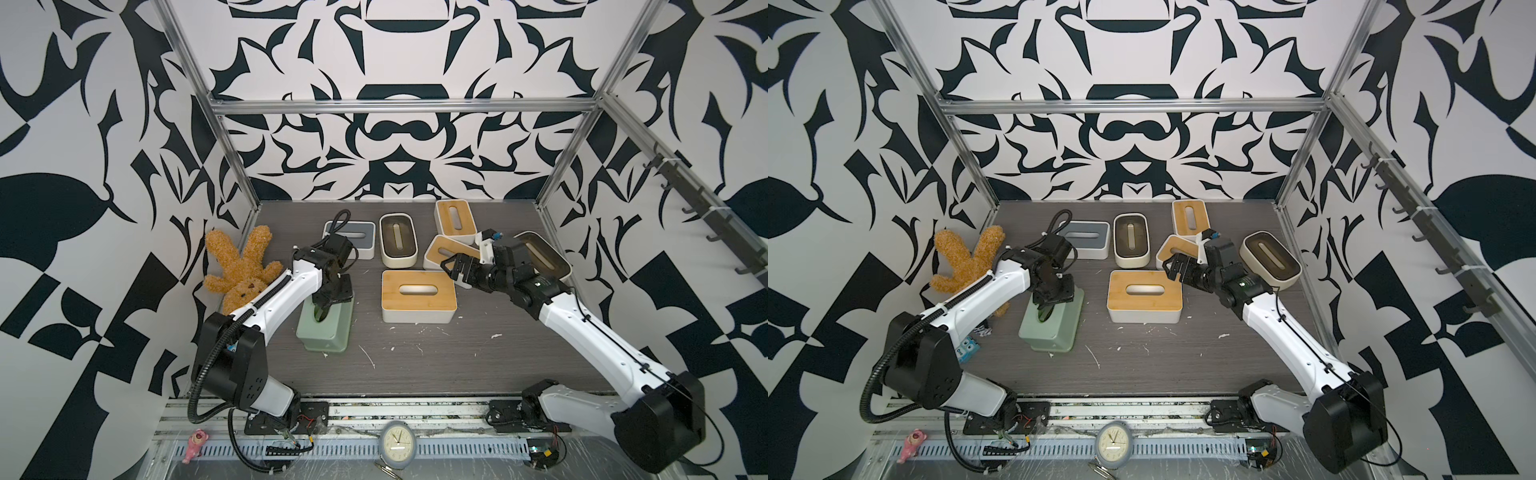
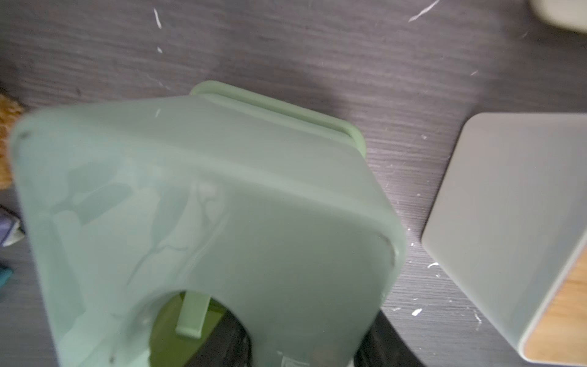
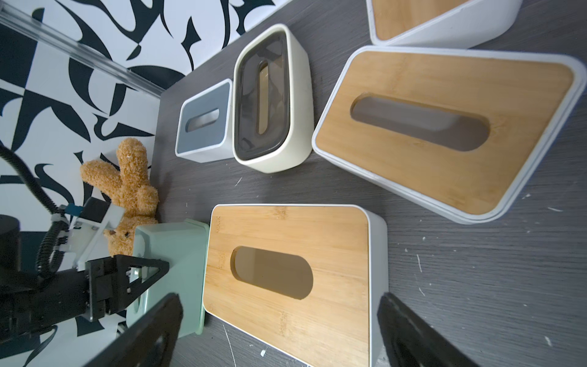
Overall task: Stack the tissue boxes
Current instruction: Pick up the tissue box from the center of the board.
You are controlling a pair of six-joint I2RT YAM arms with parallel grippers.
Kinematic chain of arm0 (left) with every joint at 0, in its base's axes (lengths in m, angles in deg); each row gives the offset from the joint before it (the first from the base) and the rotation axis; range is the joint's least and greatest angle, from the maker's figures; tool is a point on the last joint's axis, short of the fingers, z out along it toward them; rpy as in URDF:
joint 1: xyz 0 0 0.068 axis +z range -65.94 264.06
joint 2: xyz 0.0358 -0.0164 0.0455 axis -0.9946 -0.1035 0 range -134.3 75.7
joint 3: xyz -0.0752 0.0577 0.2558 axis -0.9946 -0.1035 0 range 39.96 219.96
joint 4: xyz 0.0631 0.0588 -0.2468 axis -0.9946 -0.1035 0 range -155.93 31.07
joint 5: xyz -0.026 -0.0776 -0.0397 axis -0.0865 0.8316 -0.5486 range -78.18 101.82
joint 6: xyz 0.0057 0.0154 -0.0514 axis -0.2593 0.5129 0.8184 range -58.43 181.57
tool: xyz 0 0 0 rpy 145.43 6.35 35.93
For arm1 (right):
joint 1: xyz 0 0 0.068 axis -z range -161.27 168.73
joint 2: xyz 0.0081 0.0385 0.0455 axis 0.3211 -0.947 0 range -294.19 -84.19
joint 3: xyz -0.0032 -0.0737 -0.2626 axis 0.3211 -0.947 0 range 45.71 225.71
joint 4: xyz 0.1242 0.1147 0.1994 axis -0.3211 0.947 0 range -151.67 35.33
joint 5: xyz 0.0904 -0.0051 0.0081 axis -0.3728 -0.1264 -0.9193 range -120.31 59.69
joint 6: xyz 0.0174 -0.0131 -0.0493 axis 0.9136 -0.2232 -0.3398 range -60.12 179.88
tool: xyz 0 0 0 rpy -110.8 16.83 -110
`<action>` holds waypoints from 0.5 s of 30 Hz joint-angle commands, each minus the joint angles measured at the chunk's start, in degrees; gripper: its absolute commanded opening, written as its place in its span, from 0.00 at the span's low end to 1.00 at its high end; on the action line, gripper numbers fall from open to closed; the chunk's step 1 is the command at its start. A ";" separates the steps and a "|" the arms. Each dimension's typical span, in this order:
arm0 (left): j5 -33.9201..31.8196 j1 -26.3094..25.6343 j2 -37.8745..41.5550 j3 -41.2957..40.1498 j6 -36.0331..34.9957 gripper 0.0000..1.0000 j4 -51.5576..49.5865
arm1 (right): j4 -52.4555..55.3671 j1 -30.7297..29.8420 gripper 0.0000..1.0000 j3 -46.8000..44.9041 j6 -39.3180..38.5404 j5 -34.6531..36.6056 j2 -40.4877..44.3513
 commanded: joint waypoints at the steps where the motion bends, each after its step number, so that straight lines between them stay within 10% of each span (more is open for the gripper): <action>1: 3.50 0.83 2.78 6.21 -6.89 0.46 -2.75 | 1.57 2.45 0.99 3.55 -0.84 -1.02 0.42; 15: 14.57 -4.78 7.14 21.29 -37.40 0.44 -1.58 | 3.59 13.32 0.99 2.65 1.74 -7.92 -1.34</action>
